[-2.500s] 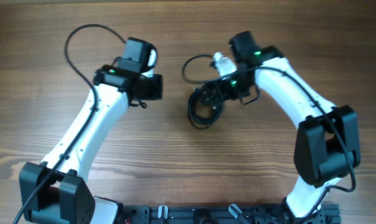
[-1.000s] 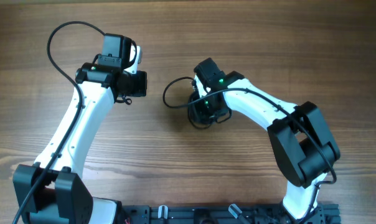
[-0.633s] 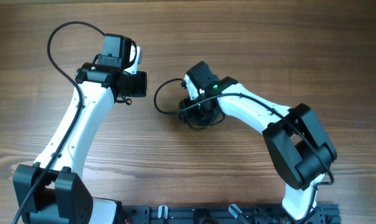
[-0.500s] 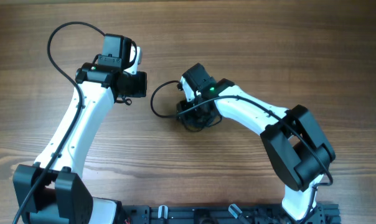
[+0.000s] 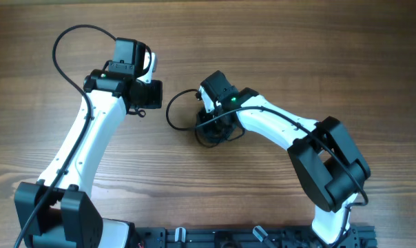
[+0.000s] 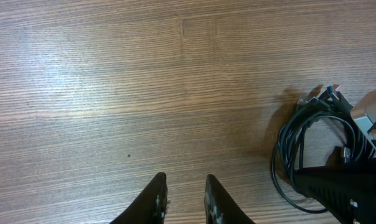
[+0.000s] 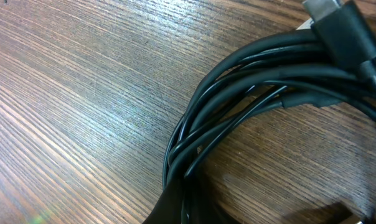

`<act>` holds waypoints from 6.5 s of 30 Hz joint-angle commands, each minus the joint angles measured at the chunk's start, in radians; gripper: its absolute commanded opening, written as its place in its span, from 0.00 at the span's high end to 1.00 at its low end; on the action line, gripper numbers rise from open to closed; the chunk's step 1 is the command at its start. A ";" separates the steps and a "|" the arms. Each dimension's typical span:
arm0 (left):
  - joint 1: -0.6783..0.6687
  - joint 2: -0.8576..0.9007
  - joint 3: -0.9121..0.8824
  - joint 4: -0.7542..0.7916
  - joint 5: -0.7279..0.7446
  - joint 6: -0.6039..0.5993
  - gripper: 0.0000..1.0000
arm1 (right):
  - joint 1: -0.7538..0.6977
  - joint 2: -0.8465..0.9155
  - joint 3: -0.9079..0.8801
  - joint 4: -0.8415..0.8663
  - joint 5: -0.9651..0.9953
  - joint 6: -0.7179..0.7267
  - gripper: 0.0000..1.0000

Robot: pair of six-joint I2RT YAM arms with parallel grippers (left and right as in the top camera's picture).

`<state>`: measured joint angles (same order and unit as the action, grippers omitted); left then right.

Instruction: Untangle cables

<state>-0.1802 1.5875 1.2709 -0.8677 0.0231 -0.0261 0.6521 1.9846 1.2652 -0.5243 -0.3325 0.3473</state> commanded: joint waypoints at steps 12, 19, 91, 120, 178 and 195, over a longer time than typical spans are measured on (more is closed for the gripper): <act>0.006 -0.022 0.006 -0.011 -0.006 0.019 0.78 | 0.005 -0.030 0.005 -0.057 0.005 -0.051 0.96; 0.006 -0.022 0.006 -0.007 -0.006 0.019 0.78 | 0.005 -0.264 0.136 -0.190 -0.016 -0.146 0.96; -0.139 -0.022 0.006 0.006 0.335 0.023 0.76 | -0.199 0.054 0.134 -0.205 0.465 0.097 0.63; -0.143 -0.022 0.006 0.011 0.336 0.023 0.76 | -0.201 -0.487 0.261 -0.317 0.362 -0.169 0.95; -0.143 -0.022 0.006 -0.034 0.335 0.023 0.76 | -0.291 0.019 0.148 -0.228 0.431 -0.571 0.35; -0.143 -0.022 0.006 -0.034 0.336 0.023 0.76 | -0.346 0.019 0.146 -0.243 0.252 -0.524 0.42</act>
<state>-0.3225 1.5871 1.2709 -0.9012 0.3428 -0.0193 0.3042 1.9865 1.4139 -0.7654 -0.0467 -0.1909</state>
